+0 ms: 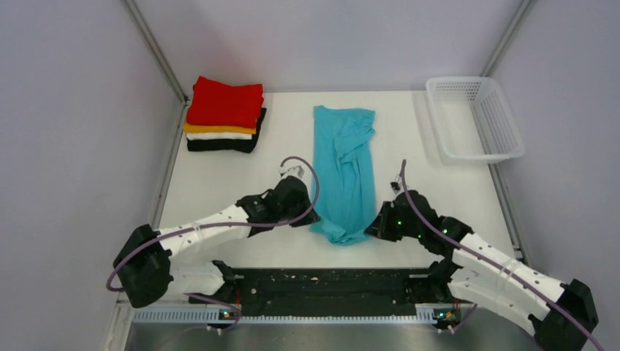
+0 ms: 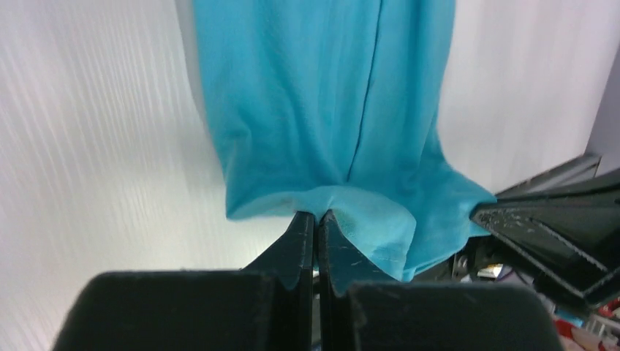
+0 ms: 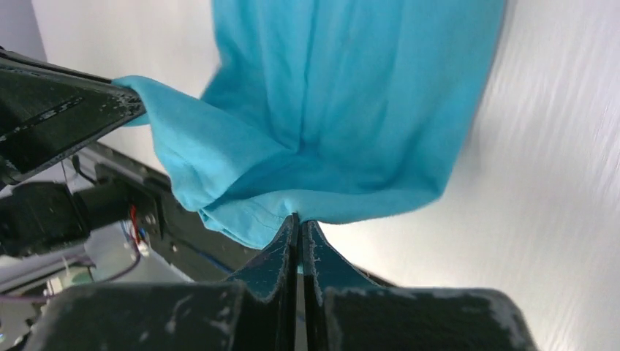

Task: Fold and stack the t-shirts
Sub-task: Fold the folded rectangular tshirt in 1/3 of the way

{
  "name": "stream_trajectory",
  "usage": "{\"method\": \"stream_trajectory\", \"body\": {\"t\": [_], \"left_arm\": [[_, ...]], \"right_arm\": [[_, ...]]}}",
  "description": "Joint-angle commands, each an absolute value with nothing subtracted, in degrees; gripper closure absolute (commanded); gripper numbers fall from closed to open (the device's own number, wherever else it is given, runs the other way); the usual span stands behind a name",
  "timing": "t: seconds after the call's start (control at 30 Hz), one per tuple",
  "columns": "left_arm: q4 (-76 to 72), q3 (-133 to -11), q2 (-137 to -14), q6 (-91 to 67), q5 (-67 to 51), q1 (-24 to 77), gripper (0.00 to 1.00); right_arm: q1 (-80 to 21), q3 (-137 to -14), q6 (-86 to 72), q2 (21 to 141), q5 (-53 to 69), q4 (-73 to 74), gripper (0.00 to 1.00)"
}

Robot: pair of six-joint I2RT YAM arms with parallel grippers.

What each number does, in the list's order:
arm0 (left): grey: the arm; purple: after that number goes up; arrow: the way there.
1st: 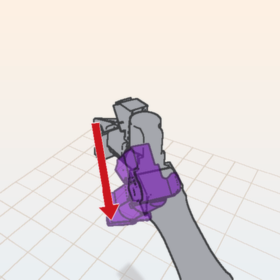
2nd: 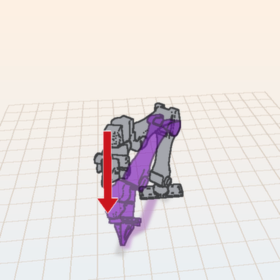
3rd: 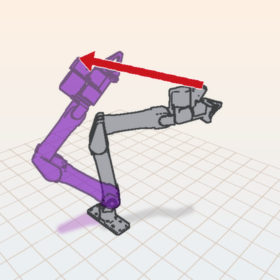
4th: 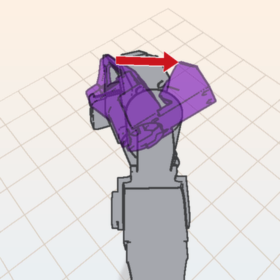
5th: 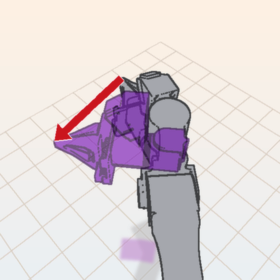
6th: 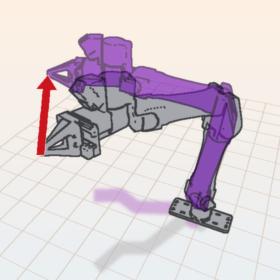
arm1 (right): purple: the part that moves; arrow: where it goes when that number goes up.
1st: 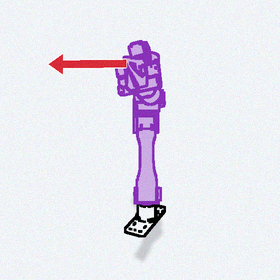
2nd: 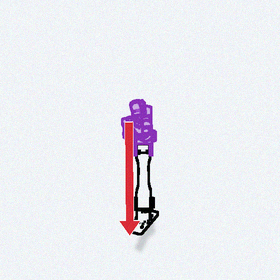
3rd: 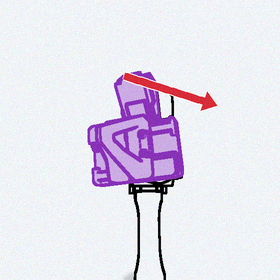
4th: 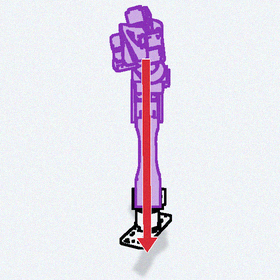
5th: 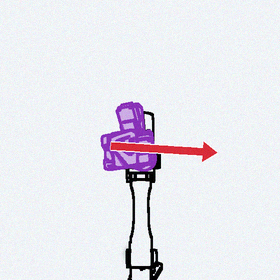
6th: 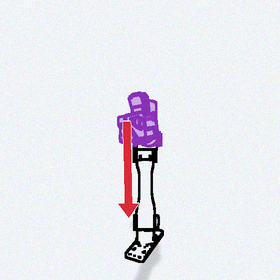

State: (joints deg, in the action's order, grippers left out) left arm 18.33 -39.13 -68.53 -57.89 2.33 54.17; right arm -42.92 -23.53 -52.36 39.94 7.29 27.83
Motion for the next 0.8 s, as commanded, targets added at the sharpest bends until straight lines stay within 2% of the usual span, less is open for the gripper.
{"method": "stream_trajectory", "body": {"t": [0.0,0.43,0.77], "left_arm": [[17.4,-48.9,-74.3,-48.6,-1.7,47.2,1.0],[22.1,-73.6,-98.9,-39.6,-11.8,31.7,1.0],[23.0,-83.1,-109.5,-37.3,-14.8,27.4,1.0]], "right_arm": [[-38.6,-32.5,-45.1,48.1,0.5,17.4,1.0],[-21.0,-43.8,-37.8,70.8,9.3,1.2,1.0],[-16.5,-50.1,-37.4,87.6,16.1,-7.1,1.0]]}}
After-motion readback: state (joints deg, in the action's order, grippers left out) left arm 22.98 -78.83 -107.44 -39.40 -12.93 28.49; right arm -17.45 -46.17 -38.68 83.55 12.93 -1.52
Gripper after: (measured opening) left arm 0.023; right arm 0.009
